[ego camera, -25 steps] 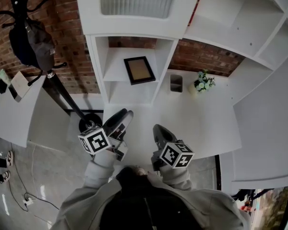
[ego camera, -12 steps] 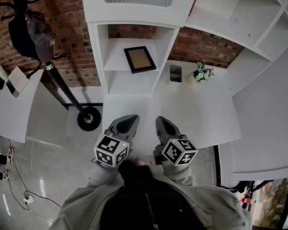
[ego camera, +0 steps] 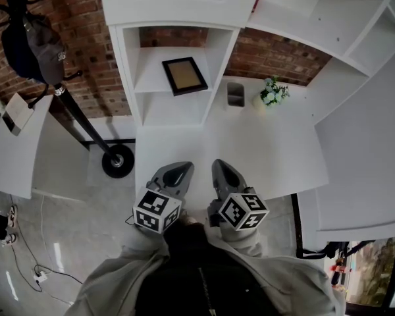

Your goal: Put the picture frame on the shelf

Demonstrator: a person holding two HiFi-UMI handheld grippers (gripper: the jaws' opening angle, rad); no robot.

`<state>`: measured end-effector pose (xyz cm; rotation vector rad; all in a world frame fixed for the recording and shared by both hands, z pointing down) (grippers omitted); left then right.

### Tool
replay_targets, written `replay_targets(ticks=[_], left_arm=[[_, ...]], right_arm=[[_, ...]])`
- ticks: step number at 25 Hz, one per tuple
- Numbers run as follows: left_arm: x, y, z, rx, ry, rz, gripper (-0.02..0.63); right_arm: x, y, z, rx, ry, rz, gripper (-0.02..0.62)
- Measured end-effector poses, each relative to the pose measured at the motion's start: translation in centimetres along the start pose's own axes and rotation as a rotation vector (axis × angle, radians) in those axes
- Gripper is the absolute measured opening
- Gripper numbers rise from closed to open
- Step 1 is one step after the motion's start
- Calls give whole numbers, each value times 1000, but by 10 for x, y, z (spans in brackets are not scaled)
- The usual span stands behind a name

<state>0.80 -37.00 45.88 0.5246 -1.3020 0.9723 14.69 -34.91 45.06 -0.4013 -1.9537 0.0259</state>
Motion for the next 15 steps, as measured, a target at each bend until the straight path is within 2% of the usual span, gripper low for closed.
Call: replay_targets(ticks=[4,15], left_arm=[[0,-3,2,7,14,-19,3],[-3,-7,14,-7,33,-30,3]], right_arm=[[6,-4,4,-38,-12,35,-2],[4,-11,5,-36,-3,31,-2]])
Point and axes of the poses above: the fingertips, and each gripper's own axes: y backward along the fingers, z to its left, x out of its underside, the point moved 6 cm from there along y, backward along the fingers, and after that the axes turned 2 degrees about x, right-handed, at the moved point
